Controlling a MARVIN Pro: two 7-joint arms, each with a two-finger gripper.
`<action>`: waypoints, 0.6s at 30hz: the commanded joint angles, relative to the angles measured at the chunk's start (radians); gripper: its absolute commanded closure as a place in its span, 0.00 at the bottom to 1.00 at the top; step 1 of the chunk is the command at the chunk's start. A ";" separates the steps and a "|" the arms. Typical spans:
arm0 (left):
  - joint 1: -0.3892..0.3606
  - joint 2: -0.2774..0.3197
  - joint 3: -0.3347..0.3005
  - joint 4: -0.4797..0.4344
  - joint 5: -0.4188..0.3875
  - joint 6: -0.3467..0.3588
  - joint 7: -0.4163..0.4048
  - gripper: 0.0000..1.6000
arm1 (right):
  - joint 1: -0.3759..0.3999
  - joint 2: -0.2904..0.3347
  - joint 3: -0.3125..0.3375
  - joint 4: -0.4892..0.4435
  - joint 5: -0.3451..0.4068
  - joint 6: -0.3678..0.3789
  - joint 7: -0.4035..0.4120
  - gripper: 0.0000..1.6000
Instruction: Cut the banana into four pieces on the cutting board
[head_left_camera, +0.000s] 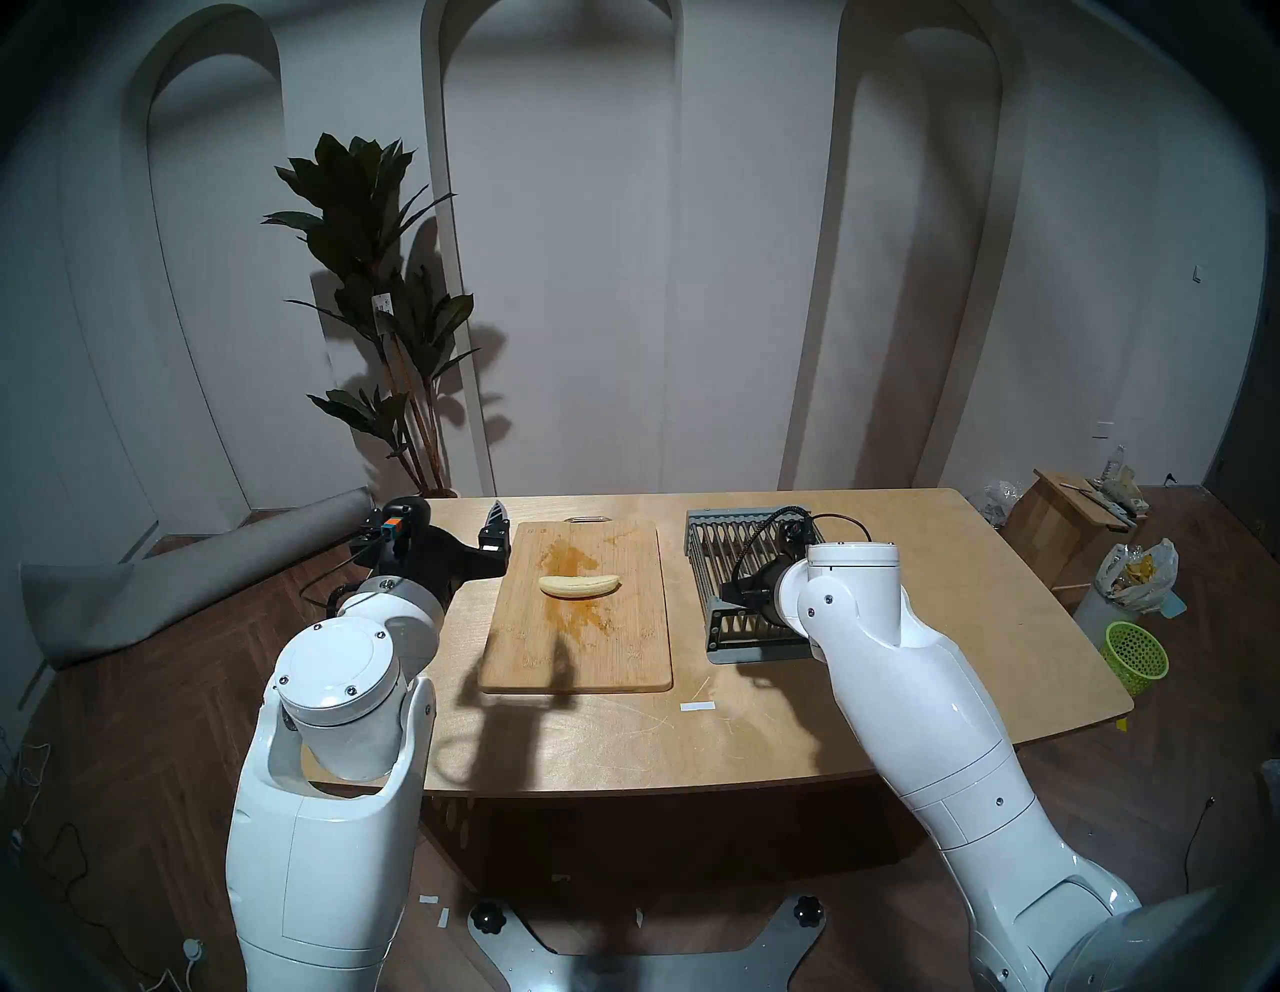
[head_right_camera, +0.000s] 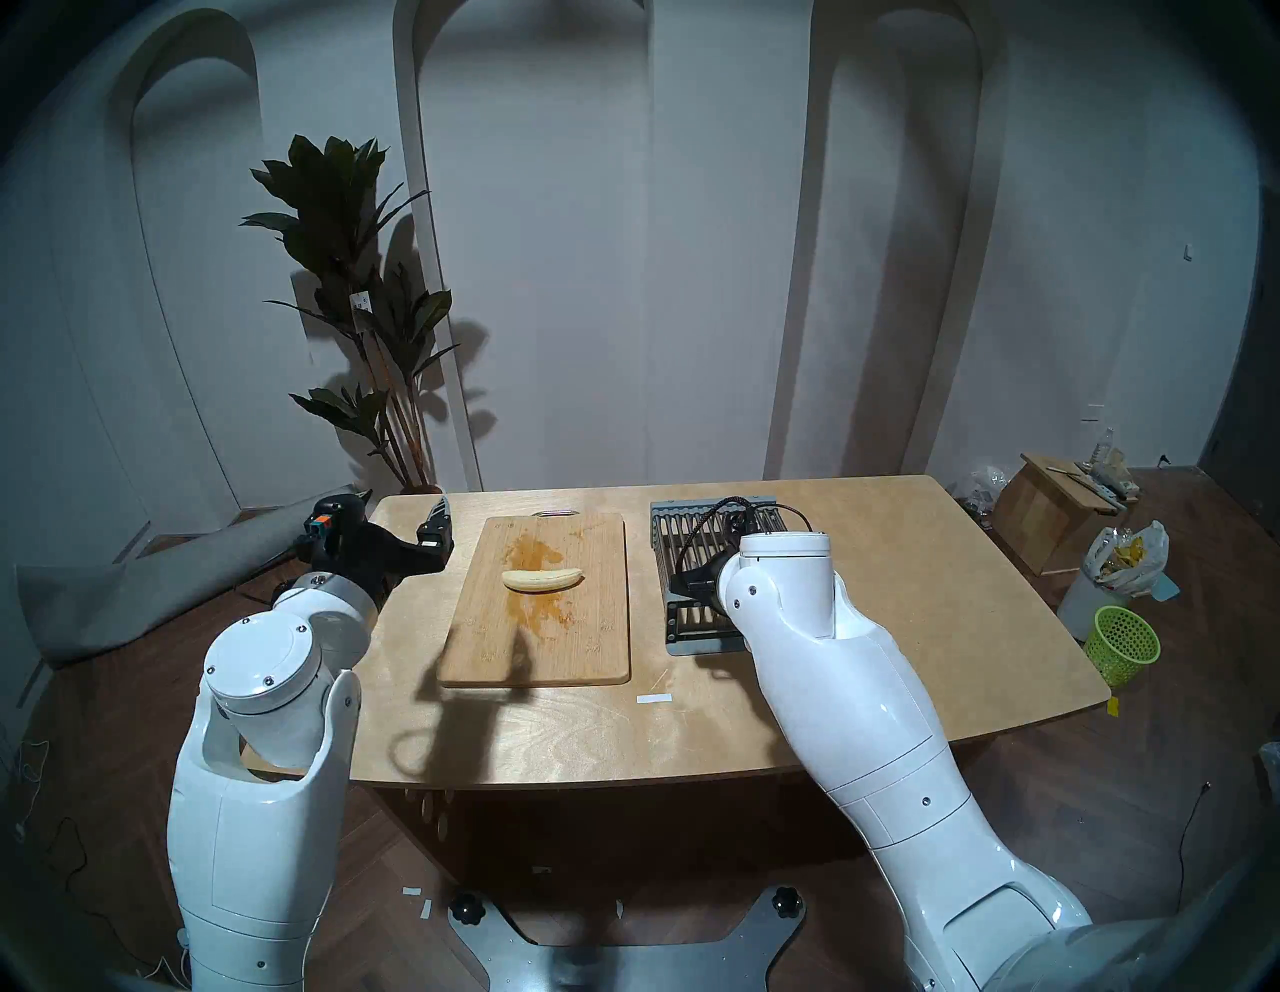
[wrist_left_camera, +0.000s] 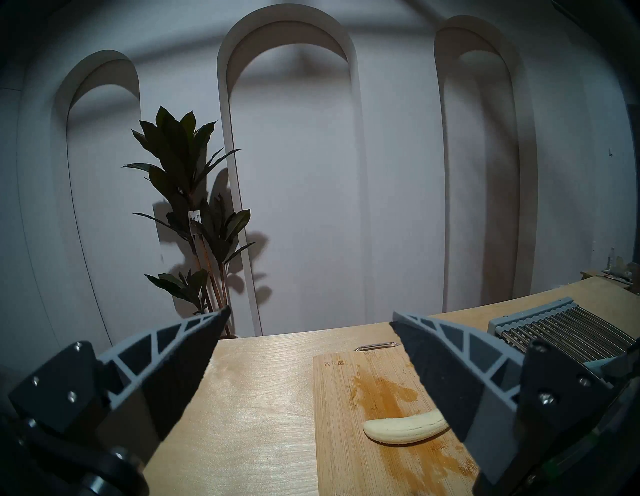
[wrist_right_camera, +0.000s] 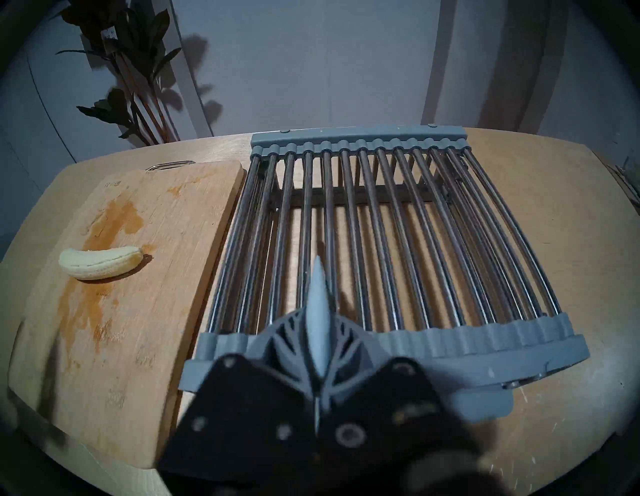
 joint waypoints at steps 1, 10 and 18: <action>-0.009 -0.001 0.003 -0.020 0.002 -0.003 0.002 0.00 | 0.013 -0.002 -0.001 -0.029 -0.002 -0.015 0.009 1.00; -0.009 0.000 0.003 -0.020 0.002 -0.003 0.002 0.00 | 0.001 0.000 0.006 -0.046 -0.009 -0.017 0.006 1.00; -0.009 0.000 0.003 -0.020 0.001 -0.003 0.002 0.00 | -0.024 -0.006 0.035 -0.117 0.000 -0.001 -0.006 1.00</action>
